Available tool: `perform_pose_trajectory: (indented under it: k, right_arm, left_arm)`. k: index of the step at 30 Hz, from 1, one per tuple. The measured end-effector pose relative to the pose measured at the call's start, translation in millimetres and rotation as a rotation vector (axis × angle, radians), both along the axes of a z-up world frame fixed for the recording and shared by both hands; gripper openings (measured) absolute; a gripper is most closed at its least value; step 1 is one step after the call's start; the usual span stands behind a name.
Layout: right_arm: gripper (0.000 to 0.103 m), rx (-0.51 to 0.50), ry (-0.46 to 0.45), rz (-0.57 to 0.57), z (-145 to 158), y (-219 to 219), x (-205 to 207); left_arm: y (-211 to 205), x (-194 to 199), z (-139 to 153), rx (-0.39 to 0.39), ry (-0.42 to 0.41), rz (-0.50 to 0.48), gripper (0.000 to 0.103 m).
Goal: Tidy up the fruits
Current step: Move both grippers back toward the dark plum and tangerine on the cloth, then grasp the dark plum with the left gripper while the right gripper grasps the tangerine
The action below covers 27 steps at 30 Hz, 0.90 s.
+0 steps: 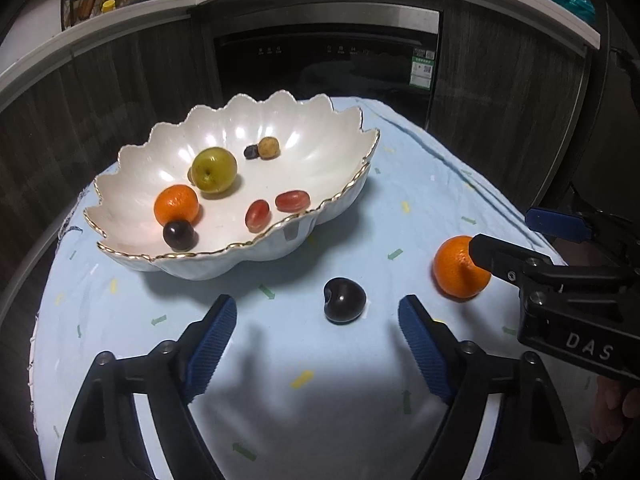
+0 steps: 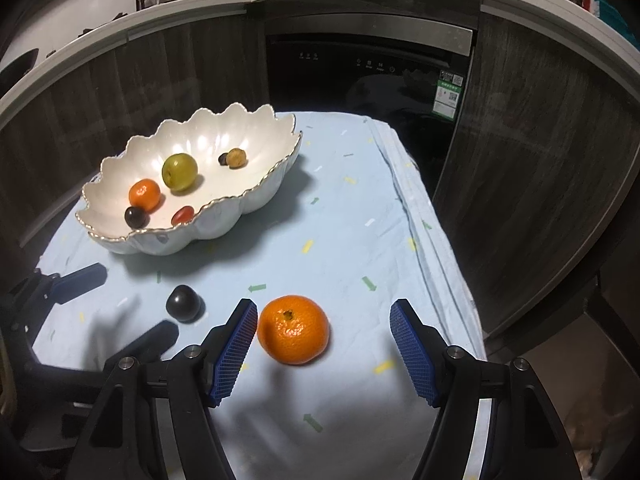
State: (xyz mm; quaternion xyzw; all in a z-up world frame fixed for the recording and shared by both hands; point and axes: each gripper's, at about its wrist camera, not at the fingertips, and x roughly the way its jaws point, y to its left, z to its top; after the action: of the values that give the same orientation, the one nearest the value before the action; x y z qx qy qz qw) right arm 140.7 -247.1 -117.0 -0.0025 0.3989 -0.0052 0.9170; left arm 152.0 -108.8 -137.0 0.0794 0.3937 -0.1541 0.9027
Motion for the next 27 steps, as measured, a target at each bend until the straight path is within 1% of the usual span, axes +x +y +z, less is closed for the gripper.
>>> perform_pose_trajectory:
  k: [9,17,27]
  right_arm:
    - [0.07,0.021,0.027,0.012,-12,-1,6]
    - [0.07,0.05,0.055,0.018,-20,-3,14]
    - [0.07,0.077,0.092,0.024,-30,-2,24]
  left_arm:
    - [-5,9,-9,0.009,0.014,-0.014,0.081]
    - [-13,19,-20,0.012,0.052,-0.039,0.069]
    - [-16,27,-28,0.004,0.088,-0.047,0.064]
